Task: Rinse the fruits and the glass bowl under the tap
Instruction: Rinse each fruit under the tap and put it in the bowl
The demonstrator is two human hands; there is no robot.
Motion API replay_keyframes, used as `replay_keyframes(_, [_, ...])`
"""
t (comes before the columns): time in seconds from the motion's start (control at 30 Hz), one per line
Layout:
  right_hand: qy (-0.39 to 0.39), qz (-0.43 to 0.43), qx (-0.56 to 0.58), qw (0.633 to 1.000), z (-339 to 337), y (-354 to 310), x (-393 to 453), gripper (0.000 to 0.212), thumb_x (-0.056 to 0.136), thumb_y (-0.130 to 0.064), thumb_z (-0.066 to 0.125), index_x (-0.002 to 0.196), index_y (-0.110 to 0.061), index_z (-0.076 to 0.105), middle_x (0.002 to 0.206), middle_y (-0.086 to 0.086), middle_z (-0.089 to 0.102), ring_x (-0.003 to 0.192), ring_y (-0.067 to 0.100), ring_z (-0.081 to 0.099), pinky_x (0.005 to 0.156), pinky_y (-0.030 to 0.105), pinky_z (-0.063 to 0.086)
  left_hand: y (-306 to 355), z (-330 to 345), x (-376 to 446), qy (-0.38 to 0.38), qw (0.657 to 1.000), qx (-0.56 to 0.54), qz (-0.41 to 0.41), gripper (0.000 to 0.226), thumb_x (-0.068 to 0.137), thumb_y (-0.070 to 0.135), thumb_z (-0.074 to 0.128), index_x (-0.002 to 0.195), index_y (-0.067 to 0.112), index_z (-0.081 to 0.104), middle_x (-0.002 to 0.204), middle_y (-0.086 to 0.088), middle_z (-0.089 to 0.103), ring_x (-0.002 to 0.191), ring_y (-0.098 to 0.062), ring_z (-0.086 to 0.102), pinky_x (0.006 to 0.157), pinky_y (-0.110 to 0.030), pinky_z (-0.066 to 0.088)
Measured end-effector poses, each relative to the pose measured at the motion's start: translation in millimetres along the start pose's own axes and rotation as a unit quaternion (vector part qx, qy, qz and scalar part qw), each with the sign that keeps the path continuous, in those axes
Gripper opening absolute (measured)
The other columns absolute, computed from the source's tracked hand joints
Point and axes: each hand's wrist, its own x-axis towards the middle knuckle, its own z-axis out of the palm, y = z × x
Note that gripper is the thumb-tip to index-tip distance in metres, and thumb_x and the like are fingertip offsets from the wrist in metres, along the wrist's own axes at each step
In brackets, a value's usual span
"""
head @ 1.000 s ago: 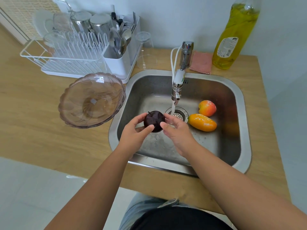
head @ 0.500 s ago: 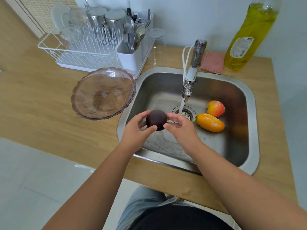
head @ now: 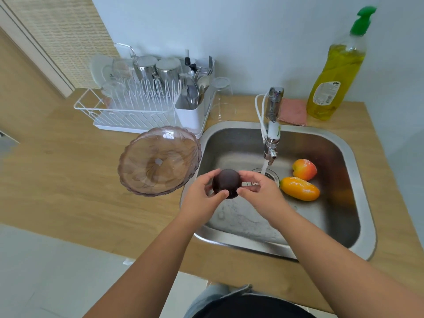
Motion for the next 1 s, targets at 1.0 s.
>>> replay_keyframes(1.0, [-0.014,-0.016,-0.212,0.977,165.6,-84.1,122.8,0.044,0.082,-0.008,0.067,0.126,-0.014,0.063,0.122,0.006,0.069,0.117,0.024,0.060,0.105,0.042,0.044,-16.0,-179.1,98.9,0.083,0.984,0.153,0.022,0.060,0.068,0.020,0.090,0.121,0.028,0.064,0.115,0.013,0.062,0.106,-0.011,0.066,0.095,-0.032,0.057])
